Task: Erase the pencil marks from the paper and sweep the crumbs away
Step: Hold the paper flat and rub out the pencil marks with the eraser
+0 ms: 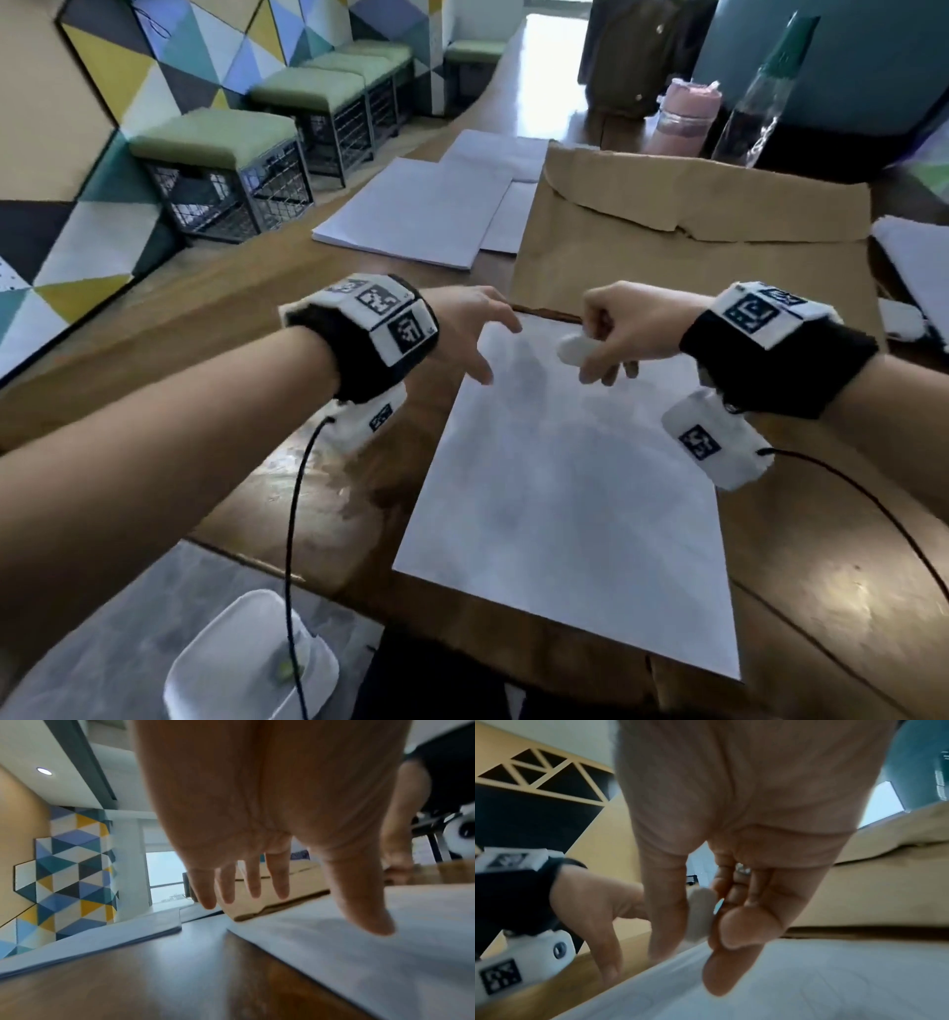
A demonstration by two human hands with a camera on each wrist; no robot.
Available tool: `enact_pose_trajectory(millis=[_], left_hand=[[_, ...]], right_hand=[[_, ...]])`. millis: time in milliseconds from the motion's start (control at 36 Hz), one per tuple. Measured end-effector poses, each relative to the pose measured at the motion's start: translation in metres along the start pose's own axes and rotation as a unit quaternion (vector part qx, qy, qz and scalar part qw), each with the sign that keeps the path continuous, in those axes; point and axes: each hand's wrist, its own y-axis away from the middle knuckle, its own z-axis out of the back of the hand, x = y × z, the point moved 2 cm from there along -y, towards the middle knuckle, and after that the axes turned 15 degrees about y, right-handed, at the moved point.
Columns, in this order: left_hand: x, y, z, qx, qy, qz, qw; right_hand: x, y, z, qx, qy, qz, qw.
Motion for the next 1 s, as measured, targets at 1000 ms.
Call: enact_pose_trajectory(millis=[1000], left_hand=[[0.041, 0.012, -0.025, 0.052, -0.009, 0.053, 0.997]], right_hand=[[0.06, -0.042, -0.023, 0.011, -0.099, -0.062, 0.993]])
